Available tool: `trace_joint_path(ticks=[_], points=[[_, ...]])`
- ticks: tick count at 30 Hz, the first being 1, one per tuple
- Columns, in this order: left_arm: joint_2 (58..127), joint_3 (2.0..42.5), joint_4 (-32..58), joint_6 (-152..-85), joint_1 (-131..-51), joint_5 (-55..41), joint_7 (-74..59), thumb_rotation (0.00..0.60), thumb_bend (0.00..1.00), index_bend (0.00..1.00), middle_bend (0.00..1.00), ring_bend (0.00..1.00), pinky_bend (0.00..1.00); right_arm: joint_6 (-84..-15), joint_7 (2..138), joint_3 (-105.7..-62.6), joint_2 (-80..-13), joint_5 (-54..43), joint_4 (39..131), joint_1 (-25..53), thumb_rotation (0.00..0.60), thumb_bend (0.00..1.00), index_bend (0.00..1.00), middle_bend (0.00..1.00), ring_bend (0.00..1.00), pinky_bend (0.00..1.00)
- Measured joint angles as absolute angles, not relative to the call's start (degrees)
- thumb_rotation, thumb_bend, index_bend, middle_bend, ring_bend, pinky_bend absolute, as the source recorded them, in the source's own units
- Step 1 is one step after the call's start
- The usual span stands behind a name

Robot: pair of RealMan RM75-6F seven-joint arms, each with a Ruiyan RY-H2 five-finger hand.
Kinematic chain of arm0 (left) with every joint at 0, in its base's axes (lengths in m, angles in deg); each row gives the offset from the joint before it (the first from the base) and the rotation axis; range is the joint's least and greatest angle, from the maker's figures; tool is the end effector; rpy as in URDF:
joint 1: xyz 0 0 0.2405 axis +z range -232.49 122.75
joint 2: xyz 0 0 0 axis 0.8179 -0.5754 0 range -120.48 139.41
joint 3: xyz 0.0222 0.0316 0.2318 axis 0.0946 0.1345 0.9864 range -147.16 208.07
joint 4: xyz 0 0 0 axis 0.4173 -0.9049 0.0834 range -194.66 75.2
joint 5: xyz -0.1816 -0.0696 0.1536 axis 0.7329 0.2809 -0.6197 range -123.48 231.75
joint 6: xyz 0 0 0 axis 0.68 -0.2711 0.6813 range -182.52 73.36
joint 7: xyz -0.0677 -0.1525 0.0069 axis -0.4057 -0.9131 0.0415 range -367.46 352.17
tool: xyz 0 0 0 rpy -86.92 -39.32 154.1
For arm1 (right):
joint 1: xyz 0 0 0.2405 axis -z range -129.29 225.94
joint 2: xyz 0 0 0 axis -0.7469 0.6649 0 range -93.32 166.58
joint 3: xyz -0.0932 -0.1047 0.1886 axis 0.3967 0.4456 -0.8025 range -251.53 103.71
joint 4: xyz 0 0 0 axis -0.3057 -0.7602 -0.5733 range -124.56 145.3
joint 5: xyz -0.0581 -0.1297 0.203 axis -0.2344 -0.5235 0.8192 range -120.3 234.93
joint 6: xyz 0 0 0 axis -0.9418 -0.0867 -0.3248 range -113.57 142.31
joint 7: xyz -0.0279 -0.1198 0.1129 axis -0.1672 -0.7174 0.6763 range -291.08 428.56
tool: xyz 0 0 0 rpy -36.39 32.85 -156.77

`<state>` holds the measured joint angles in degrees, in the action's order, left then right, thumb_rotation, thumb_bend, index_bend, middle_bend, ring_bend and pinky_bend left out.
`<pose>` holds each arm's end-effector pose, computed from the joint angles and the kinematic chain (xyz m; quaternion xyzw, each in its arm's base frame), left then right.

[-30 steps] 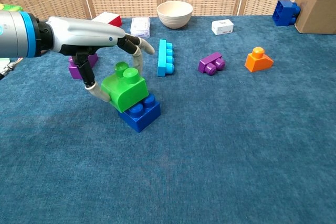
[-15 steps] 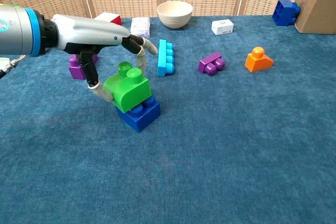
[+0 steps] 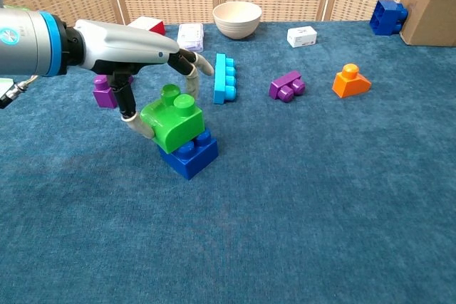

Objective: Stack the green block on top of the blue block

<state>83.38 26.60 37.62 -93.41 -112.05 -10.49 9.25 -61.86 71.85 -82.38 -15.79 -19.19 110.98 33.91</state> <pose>-0.0757 0.3386 -0.0542 -0.8688 -0.3011 -0.2792 0.2768 -0.2743 -0.2756 0.1656 0.5885 -0.3899 0.4066 0.5799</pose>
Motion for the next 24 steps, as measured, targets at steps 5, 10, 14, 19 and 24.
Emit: trace_joint_path(ticks=[5, 10, 14, 19, 24], points=[[83.89, 26.65, 37.78, -94.60, -112.16, -9.27, 10.58, 0.600, 0.25, 0.51, 0.08, 0.00, 0.00, -61.66, 72.02, -82.42, -15.78, -19.32, 110.87, 34.03, 0.567, 0.24, 0.16, 0.13, 0.00, 0.00], [84.29, 26.45, 38.23, -95.84, -111.97, -8.61, 10.89, 0.600, 0.25, 0.51, 0.08, 0.00, 0.00, -61.77, 72.19, -82.54, -15.66, -19.43, 110.91, 34.24, 0.567, 0.24, 0.16, 0.13, 0.00, 0.00], [84.38, 26.41, 38.57, -95.81, -111.99, -8.31, 10.70, 0.600, 0.25, 0.51, 0.08, 0.00, 0.00, -61.84, 72.25, -82.57, -15.62, -19.53, 110.93, 34.42, 0.567, 0.24, 0.16, 0.13, 0.00, 0.00], [84.32, 26.29, 38.90, -95.65, -112.28, -8.03, 10.68, 0.600, 0.25, 0.51, 0.08, 0.00, 0.00, -61.98, 72.47, -82.62, -15.56, -19.64, 110.86, 34.68, 0.568, 0.24, 0.16, 0.13, 0.00, 0.00], [84.53, 26.36, 38.98, -95.48, -112.57, -7.74, 10.94, 0.600, 0.24, 0.51, 0.08, 0.00, 0.00, -62.08, 72.74, -82.66, -15.50, -19.72, 110.76, 34.90, 0.570, 0.24, 0.16, 0.13, 0.00, 0.00]])
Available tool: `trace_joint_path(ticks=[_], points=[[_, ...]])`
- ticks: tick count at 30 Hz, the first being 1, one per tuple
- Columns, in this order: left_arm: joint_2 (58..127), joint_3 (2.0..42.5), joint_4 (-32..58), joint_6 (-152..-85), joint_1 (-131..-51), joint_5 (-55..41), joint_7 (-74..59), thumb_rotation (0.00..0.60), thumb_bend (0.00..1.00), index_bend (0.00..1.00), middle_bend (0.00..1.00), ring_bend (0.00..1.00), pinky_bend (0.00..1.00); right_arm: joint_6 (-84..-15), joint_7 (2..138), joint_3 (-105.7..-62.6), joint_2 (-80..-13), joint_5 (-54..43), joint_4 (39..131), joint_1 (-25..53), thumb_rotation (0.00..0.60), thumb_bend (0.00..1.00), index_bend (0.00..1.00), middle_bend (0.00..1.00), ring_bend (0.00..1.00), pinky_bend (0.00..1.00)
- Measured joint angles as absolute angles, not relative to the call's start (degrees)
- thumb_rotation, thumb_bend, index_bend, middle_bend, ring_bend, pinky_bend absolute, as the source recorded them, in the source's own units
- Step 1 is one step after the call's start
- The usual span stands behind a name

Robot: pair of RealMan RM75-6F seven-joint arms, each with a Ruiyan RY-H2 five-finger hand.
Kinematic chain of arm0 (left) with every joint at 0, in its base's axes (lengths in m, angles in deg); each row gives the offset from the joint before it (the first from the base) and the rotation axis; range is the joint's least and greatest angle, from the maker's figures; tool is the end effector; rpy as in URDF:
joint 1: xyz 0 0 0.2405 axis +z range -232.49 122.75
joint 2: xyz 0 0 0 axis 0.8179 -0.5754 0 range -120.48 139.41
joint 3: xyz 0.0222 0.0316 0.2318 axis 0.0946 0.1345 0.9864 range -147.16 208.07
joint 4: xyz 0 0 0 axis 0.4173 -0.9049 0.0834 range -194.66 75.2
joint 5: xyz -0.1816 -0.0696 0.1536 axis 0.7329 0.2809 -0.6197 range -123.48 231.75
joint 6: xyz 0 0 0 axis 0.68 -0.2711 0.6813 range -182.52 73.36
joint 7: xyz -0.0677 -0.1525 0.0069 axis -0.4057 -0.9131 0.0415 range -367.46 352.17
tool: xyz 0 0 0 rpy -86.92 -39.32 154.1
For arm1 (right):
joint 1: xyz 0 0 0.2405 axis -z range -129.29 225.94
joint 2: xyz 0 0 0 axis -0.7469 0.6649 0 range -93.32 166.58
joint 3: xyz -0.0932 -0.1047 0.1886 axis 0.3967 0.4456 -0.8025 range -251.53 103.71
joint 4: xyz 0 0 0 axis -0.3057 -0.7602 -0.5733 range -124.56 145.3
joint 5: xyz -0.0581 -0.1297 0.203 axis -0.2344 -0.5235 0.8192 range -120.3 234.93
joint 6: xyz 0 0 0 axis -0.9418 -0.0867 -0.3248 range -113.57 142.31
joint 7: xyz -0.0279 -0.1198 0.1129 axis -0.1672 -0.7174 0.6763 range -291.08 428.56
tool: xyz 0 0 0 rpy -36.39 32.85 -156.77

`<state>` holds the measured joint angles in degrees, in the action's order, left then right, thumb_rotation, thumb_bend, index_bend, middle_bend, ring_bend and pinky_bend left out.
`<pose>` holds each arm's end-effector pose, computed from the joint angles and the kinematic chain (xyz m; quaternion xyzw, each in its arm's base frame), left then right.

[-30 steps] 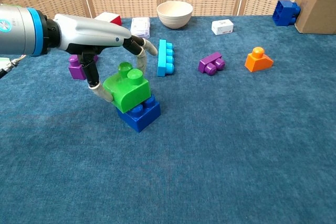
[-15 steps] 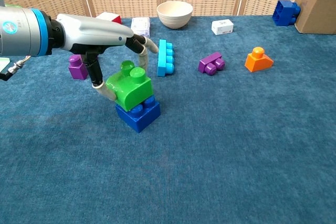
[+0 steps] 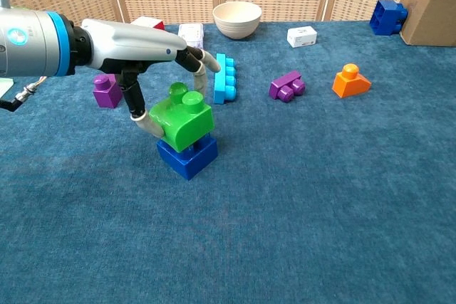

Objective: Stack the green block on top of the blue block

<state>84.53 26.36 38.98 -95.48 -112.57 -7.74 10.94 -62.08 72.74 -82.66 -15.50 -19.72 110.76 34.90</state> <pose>-0.0653 0.3336 -0.0577 -0.8613 -0.3102 -0.2926 0.2762 -0.2778 -0.2722 0.1687 0.5848 -0.3918 0.4079 0.5814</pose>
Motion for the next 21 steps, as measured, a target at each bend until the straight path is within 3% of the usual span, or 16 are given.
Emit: trace_joint_path(ticks=[21], points=[[85.33, 27.37, 38.08, -95.56, -113.14, -7.18, 12.33, 0.600, 0.25, 0.51, 0.08, 0.00, 0.00, -62.22, 73.15, -82.84, -15.57, -20.04, 110.75, 35.43, 0.566, 0.24, 0.15, 0.13, 0.00, 0.00]])
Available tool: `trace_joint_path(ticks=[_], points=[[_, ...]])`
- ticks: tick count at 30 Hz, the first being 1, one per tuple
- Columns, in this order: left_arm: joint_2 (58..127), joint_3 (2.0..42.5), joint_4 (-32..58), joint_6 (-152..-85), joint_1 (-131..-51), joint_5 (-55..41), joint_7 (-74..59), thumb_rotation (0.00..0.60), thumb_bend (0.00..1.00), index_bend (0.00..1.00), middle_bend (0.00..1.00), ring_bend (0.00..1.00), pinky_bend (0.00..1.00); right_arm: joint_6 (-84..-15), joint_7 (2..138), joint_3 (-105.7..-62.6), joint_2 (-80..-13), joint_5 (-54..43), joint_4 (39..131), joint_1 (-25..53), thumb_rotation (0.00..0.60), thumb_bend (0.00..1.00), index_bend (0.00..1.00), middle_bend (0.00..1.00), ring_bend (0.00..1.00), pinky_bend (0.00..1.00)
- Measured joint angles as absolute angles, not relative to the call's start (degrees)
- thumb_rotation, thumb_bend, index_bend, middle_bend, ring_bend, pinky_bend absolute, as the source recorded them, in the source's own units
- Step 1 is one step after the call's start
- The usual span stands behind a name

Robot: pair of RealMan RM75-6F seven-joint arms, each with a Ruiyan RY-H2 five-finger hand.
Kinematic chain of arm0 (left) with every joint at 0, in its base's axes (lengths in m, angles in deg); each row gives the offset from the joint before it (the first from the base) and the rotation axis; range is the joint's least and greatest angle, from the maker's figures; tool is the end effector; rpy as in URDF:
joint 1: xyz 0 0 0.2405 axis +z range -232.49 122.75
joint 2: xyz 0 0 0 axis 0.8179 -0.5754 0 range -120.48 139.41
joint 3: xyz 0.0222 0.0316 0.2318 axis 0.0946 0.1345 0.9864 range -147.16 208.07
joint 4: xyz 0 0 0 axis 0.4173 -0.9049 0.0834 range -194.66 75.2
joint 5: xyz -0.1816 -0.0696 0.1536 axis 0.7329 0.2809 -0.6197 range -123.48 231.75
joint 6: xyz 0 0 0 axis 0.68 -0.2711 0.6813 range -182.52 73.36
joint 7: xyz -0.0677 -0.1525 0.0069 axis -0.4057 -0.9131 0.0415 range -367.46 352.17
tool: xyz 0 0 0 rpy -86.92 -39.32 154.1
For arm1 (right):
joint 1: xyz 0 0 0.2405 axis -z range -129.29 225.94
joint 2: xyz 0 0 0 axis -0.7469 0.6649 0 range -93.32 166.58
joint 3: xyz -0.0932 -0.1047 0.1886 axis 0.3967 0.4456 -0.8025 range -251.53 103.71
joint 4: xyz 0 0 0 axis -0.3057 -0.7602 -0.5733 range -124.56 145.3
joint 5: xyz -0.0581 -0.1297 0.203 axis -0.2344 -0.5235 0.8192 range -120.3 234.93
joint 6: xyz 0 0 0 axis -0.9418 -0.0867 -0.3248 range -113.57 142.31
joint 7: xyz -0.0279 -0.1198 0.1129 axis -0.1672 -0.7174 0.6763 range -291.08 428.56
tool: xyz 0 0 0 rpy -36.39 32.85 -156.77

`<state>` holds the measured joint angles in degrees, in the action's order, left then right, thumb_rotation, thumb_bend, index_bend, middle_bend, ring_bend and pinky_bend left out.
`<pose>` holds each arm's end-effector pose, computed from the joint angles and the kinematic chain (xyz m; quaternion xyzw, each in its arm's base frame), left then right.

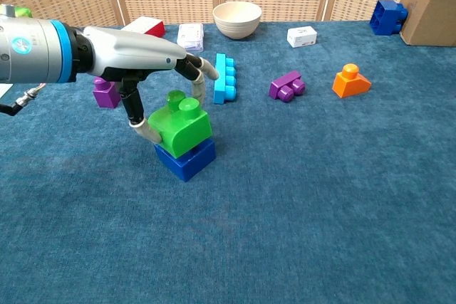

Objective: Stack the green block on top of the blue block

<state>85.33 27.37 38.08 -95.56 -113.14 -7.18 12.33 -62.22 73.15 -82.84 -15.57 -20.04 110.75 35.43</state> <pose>-0.0694 0.3333 -0.0625 -0.8670 -0.3009 -0.2819 0.2797 -0.2787 -0.2703 0.1688 0.5824 -0.3940 0.4101 0.5808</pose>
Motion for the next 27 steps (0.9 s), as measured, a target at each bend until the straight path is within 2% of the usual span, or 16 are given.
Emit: trace_joint_path(ticks=[27], points=[[87.65, 28.40, 36.77, -96.73, -113.55, -7.87, 15.35, 0.600, 0.25, 0.51, 0.08, 0.00, 0.00, -62.35, 74.50, -82.99, -15.40, -20.15, 110.24, 36.13, 0.570, 0.24, 0.16, 0.13, 0.00, 0.00]])
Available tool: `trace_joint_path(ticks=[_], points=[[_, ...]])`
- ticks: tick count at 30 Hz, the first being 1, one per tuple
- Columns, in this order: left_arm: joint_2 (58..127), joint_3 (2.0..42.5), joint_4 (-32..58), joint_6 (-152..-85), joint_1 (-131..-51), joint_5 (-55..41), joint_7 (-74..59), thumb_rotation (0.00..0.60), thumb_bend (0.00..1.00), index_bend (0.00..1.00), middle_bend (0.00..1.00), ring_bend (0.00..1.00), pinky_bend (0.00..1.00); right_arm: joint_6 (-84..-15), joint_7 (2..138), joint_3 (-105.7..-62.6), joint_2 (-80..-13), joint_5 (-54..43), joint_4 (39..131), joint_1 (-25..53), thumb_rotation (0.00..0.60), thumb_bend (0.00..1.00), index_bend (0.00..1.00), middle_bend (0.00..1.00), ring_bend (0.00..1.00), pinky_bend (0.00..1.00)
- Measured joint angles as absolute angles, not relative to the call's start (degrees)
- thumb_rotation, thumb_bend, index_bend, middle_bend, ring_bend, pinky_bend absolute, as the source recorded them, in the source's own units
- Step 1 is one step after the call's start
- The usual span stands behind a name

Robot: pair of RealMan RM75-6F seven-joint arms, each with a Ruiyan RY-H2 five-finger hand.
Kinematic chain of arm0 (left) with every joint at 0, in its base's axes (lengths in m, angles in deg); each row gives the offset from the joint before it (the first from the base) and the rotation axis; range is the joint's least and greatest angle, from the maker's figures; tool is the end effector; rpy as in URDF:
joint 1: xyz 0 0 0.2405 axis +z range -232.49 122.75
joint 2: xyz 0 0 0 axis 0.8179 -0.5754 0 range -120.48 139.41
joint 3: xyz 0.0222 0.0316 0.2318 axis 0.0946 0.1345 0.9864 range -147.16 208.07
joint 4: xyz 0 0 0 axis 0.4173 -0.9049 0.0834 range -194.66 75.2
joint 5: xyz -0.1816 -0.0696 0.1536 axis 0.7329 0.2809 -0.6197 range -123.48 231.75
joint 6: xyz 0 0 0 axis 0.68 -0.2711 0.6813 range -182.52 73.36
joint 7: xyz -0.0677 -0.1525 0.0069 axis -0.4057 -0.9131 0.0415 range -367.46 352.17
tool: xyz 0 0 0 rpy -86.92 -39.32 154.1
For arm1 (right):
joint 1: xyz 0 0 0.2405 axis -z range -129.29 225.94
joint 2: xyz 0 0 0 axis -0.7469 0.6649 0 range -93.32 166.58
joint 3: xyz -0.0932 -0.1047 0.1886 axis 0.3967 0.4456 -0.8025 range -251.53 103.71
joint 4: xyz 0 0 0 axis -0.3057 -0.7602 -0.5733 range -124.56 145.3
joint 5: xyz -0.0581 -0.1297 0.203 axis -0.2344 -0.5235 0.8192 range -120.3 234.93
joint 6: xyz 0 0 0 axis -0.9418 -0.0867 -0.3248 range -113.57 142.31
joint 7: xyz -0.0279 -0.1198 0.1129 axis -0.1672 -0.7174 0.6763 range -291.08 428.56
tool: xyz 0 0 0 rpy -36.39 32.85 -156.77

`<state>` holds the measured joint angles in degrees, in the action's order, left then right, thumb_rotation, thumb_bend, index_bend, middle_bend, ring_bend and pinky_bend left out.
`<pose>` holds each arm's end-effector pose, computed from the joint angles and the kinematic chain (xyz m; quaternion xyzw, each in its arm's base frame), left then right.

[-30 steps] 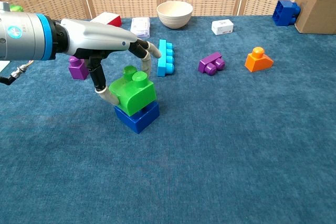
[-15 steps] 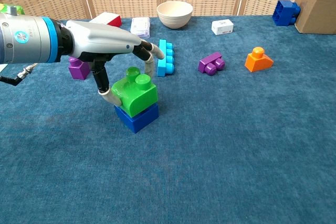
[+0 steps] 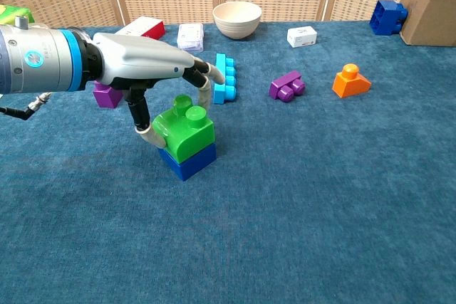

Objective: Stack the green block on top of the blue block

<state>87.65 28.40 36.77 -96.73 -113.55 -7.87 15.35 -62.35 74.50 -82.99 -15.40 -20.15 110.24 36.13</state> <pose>-0.0684 0.3284 -0.0729 -0.8773 -0.2726 -0.2772 0.2815 -0.2833 -0.2679 0.1719 0.5764 -0.3987 0.4123 0.5820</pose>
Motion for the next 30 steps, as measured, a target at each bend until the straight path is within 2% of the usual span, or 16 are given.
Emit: trace_joint_path(ticks=[20, 23, 30], points=[[88.66, 28.76, 35.54, -96.59, -112.73, -8.39, 13.91, 0.600, 0.25, 0.50, 0.08, 0.00, 0.00, -62.04, 74.76, -83.19, -15.46, -19.78, 110.11, 36.23, 0.567, 0.24, 0.15, 0.13, 0.00, 0.00], [88.56, 28.74, 35.52, -96.35, -112.75, -8.47, 13.75, 0.600, 0.24, 0.44, 0.07, 0.00, 0.00, -62.05, 74.75, -83.22, -15.47, -19.72, 110.13, 36.27, 0.569, 0.24, 0.15, 0.13, 0.00, 0.00], [88.13, 28.51, 35.85, -96.00, -112.77, -8.66, 13.12, 0.600, 0.24, 0.14, 0.02, 0.00, 0.00, -61.99, 74.82, -83.29, -15.51, -19.60, 110.08, 36.30, 0.568, 0.24, 0.15, 0.13, 0.00, 0.00]])
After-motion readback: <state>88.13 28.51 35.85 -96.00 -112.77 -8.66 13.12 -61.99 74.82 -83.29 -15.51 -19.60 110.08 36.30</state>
